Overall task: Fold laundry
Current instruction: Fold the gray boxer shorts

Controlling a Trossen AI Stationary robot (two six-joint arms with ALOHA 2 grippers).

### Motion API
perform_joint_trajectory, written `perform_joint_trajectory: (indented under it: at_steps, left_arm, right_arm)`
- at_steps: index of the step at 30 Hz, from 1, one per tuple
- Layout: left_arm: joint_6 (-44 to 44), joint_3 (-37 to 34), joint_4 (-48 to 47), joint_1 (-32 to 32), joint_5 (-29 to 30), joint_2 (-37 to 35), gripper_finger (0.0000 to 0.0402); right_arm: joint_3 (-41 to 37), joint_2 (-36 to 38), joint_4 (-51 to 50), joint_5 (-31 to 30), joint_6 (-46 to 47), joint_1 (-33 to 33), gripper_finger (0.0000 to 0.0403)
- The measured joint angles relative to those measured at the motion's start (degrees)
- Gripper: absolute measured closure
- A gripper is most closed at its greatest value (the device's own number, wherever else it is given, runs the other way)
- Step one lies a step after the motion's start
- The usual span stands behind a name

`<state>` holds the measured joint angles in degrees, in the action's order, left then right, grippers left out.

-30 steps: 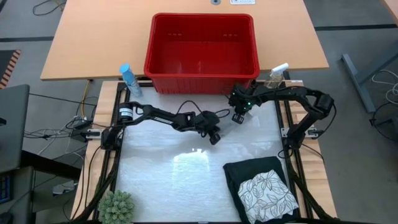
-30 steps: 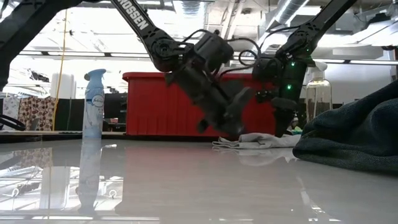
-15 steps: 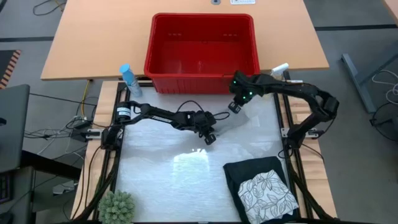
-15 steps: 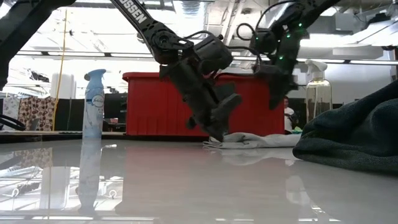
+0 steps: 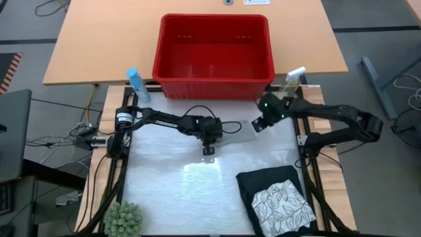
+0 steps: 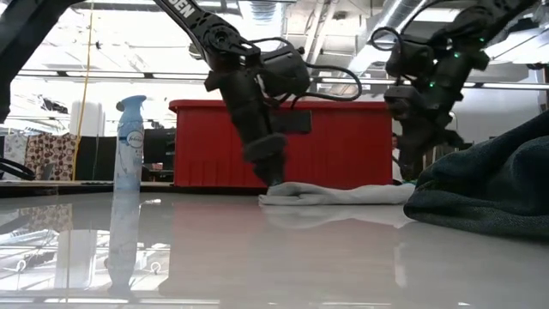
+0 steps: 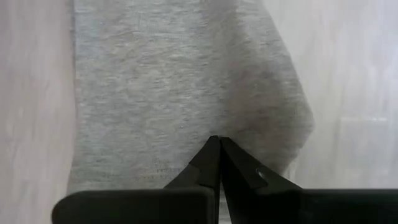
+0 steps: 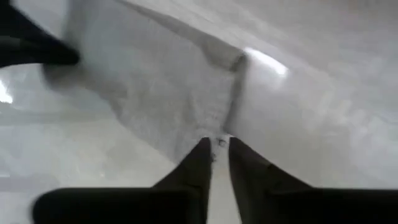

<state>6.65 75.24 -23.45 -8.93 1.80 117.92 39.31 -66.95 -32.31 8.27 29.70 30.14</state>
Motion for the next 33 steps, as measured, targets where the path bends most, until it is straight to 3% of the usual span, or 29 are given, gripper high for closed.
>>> perform_joint_trajectory:
  at_steps: [8, 12, 16, 23, 33]
  left_arm:
    - [-0.29, -0.55, -1.08, -1.47, -0.84, -6.03, 0.0401]
    - [-3.5, -0.33, -0.56, -2.53, -2.01, -9.34, 0.0401]
    - [-5.46, -0.35, 1.98, -2.82, -2.48, -10.79, 0.0401]
    - [-12.64, -0.17, 17.01, -2.55, -6.57, -9.89, 0.0401]
    - [-14.97, -0.22, 20.27, -2.05, -5.91, -4.6, 0.0401]
  right_arm:
    - [-2.95, -1.21, 5.89, -0.79, 4.22, -3.28, 0.0179]
    - [-3.01, -4.07, 8.32, -2.13, 5.6, -4.44, 0.0139]
    - [-3.01, -7.13, 12.09, -2.1, 7.55, -6.74, 0.0133]
    - [-2.99, -12.98, 17.1, -2.16, 8.93, -8.45, 0.0133]
    - [-2.59, -19.67, 20.1, -1.98, 11.34, -8.43, 0.0133]
